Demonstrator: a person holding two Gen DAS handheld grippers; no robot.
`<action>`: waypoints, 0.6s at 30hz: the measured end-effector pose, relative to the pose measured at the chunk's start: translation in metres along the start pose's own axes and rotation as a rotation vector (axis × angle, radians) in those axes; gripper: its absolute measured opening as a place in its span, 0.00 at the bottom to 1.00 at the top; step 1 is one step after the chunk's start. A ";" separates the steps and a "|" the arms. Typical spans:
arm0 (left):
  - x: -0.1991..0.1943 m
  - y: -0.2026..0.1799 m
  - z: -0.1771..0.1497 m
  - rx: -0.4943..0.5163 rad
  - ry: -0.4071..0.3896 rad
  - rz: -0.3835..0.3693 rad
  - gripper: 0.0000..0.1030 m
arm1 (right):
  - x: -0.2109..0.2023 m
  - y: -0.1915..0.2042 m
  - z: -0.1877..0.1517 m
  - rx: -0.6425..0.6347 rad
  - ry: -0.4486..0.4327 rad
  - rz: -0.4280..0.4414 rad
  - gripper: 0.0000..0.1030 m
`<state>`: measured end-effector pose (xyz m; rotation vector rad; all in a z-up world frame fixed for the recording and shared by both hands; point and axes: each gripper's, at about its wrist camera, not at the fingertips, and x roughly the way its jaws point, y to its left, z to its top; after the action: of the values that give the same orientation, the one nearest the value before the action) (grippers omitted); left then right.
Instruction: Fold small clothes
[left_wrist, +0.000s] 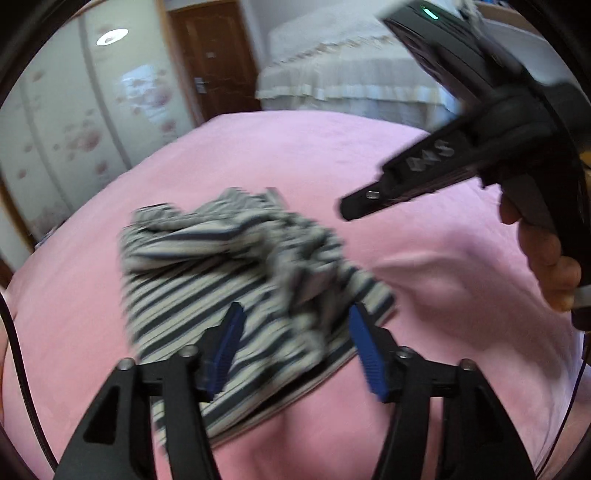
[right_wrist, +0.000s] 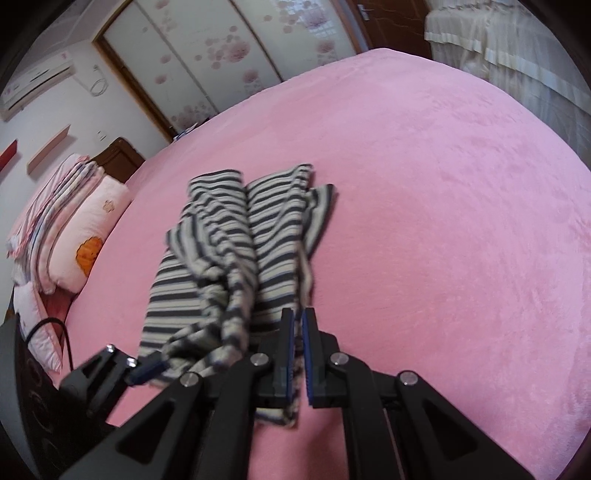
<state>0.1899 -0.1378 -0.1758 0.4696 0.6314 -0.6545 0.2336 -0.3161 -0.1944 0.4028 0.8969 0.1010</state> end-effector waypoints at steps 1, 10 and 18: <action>-0.004 0.006 -0.004 -0.016 -0.006 0.027 0.69 | -0.003 0.006 0.000 -0.016 -0.001 0.000 0.18; -0.013 0.069 -0.063 -0.256 0.083 0.177 0.70 | -0.007 0.059 0.010 -0.190 0.004 -0.016 0.37; 0.007 0.085 -0.066 -0.361 0.092 0.112 0.70 | 0.049 0.117 0.055 -0.507 0.123 -0.118 0.45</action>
<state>0.2262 -0.0427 -0.2102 0.1966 0.7869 -0.4022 0.3164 -0.2124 -0.1559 -0.1297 0.9772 0.2406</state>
